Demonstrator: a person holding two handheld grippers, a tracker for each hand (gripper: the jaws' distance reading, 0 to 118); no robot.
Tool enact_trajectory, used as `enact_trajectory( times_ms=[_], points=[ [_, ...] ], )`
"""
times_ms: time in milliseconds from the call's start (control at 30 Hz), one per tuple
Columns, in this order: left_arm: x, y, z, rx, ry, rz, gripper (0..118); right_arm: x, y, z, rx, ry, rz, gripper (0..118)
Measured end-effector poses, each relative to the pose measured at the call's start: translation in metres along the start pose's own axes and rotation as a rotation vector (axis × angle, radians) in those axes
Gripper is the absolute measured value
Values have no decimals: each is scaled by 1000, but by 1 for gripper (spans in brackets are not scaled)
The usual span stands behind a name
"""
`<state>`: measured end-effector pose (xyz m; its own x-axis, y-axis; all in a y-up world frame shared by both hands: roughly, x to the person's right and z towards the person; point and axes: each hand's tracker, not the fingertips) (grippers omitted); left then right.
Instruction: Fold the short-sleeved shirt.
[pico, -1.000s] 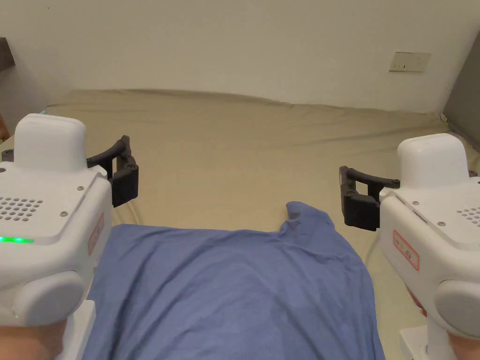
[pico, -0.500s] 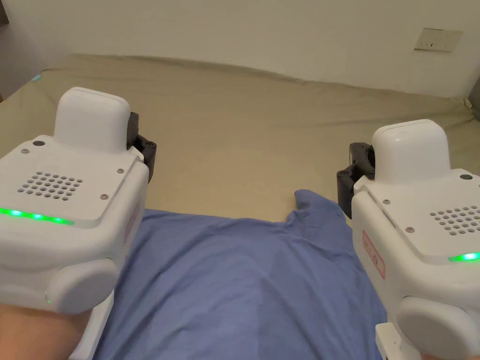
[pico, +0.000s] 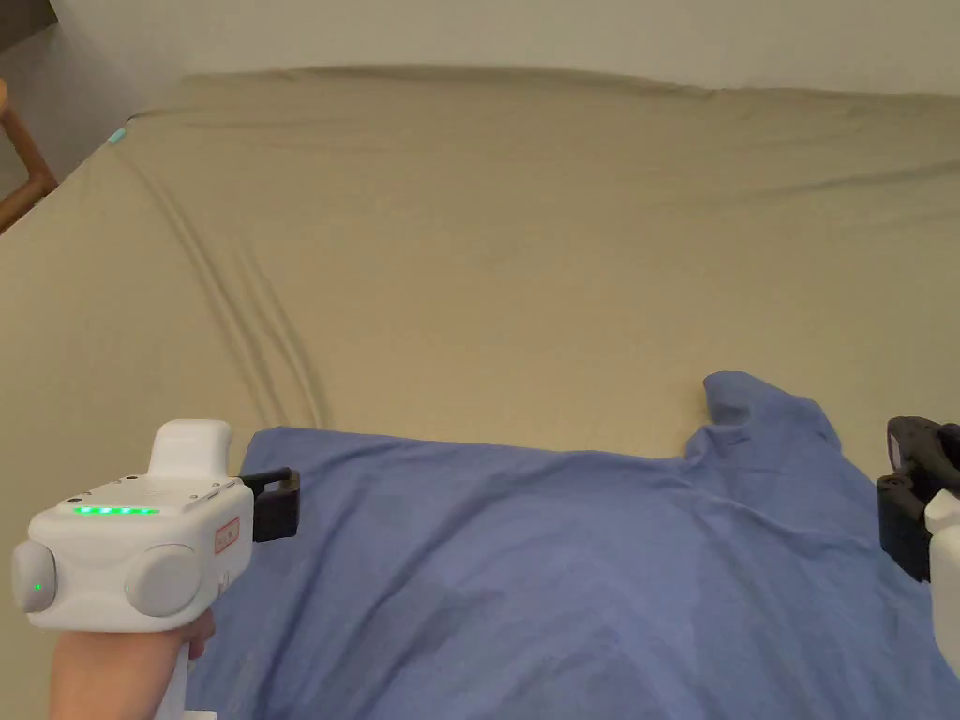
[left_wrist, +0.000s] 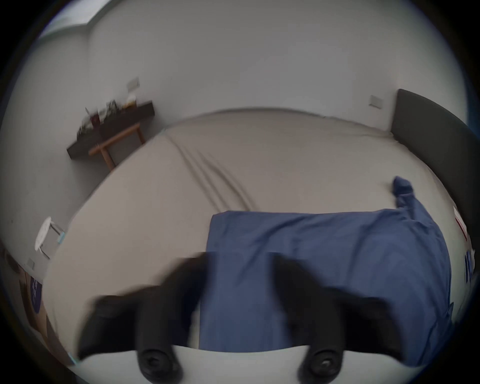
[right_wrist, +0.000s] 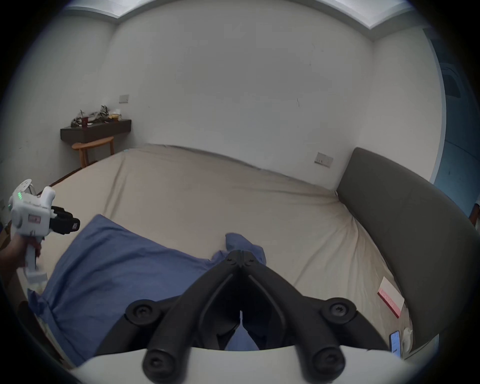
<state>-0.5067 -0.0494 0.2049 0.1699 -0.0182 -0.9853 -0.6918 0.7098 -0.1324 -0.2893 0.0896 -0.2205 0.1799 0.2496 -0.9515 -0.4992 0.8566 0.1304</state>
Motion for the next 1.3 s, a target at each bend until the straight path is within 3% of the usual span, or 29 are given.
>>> enact_trajectory(
  times_ms=[33, 267, 300, 333, 367, 467, 500, 533, 567, 600, 633, 800, 900, 967, 1000, 1033, 1067, 1100, 1133, 1200, 1300],
  points=[
    [-7, 5, -19, -12, 5, 8, 117, -2, -2, -2, -15, -6, -4, 0],
    [-23, 38, -101, -67, 49, 25, 113, 2, -19, -22, -92, -19, -12, 0],
    [-22, 41, -109, -111, 75, 10, 100, 0, -21, -21, -102, -18, -12, 0],
    [-21, 41, -114, -120, 82, 11, 77, 1, -23, -22, -111, -16, -11, 0],
    [-18, 39, -117, -105, 74, 5, 66, 1, -24, -23, -117, -17, -10, 0],
    [1, 30, -108, -62, 91, -45, 59, 0, -28, -24, -134, -33, 1, 0],
    [6, 29, -107, -78, 19, -50, 44, 1, -29, -26, -141, -37, 1, 0],
    [5, 27, -108, -85, -35, -55, 19, 3, -29, -28, -146, -34, -7, 0],
    [14, 23, -108, -91, -6, -98, 1, 5, -29, -28, -150, -28, -19, 0],
    [18, 22, -103, -72, 88, -193, 1, 7, -29, -29, -153, -25, -28, 0],
    [19, 21, -98, -70, 63, -224, 1, 10, -27, -31, -156, -24, -31, 0],
    [23, 28, -38, 74, 53, -169, 1, 35, -13, -36, -151, -27, -62, 0],
    [24, 32, 12, 182, 17, -217, 1, 55, -11, -58, -180, 26, -122, 0],
    [28, 36, 43, 226, 48, -289, 1, 63, -17, -83, -251, 11, -108, 0],
    [28, 35, 56, 239, 47, -322, 1, 65, -22, -100, -315, 15, -76, 7],
    [28, 34, 66, 250, 43, -342, 1, 66, -29, -114, -356, 17, -58, 31],
    [34, 35, 79, 245, 51, -347, 1, 68, -36, -127, -381, 6, -47, 81],
    [35, 33, 88, 242, 49, -349, 1, 68, -47, -143, -427, 8, -36, 109],
    [35, 29, 93, 242, 45, -355, 1, 69, -59, -158, -474, 1, -54, 118],
    [39, 25, 102, 230, 46, -357, 1, 70, -79, -179, -528, -20, -91, 110],
    [41, 11, 110, 208, 48, -368, 1, 70, -102, -205, -641, -20, -128, 110]
  ],
)
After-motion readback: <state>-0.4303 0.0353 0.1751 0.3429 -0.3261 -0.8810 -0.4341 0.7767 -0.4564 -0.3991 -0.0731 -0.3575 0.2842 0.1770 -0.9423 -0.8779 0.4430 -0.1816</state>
